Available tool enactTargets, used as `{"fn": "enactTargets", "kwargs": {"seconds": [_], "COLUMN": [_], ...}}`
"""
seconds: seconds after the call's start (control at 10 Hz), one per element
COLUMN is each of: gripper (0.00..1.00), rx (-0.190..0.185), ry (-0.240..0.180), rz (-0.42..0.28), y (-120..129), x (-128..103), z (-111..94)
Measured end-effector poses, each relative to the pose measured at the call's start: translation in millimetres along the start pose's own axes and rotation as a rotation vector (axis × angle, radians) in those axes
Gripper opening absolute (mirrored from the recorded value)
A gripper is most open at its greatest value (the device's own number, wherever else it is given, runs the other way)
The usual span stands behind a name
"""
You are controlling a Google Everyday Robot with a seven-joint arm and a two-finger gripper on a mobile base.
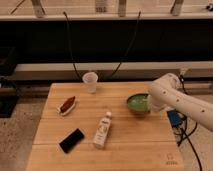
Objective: Pick up the ceramic bowl
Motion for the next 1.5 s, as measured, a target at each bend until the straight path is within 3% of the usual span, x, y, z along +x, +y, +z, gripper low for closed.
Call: {"fn": "enactTargets", "kwargs": {"seconds": [1.5], "gripper": [0.03], "rx": [0.000], "ry": [0.009], "rz": [-0.066], "y": [-6.6], "x": [-9.7], "z": [-30.8]}}
